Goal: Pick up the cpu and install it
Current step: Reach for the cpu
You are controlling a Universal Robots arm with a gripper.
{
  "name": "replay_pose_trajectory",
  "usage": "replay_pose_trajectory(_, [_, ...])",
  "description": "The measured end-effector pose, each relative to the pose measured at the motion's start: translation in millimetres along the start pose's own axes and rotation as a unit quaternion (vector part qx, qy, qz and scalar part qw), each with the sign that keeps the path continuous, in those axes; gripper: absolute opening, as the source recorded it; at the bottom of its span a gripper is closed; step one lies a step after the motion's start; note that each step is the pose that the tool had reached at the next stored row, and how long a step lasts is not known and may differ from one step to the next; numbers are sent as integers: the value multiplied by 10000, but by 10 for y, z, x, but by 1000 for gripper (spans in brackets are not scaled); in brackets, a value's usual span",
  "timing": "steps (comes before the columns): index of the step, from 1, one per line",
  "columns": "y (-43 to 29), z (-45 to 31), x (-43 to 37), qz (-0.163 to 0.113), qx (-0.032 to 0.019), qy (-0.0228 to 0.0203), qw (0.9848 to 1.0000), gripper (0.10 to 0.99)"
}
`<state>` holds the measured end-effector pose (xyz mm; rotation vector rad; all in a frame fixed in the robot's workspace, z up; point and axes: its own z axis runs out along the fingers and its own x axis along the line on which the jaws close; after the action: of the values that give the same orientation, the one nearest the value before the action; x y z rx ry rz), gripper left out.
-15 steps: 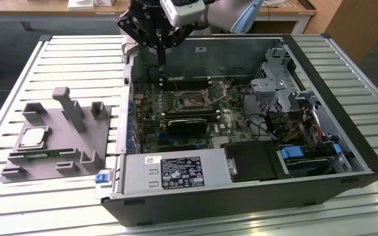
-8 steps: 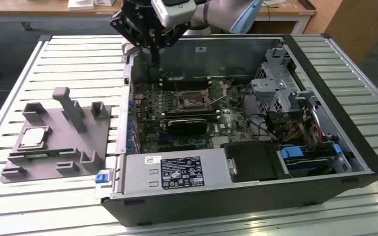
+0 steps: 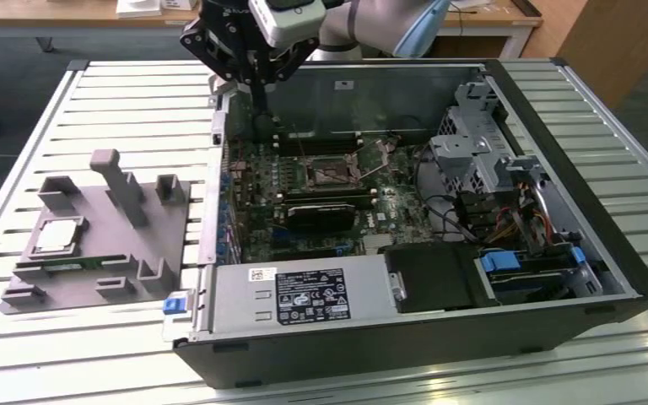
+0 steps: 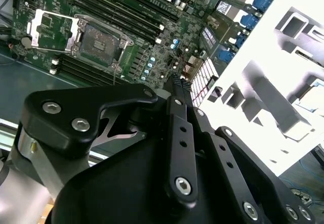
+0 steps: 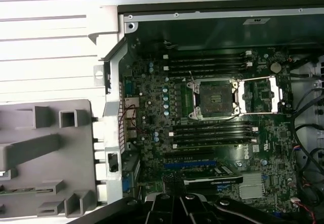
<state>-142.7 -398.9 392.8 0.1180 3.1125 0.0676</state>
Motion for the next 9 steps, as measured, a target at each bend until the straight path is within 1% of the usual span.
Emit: replay_pose_trajectory(9, [-4, 3, 55, 0, 0, 0, 10000, 106])
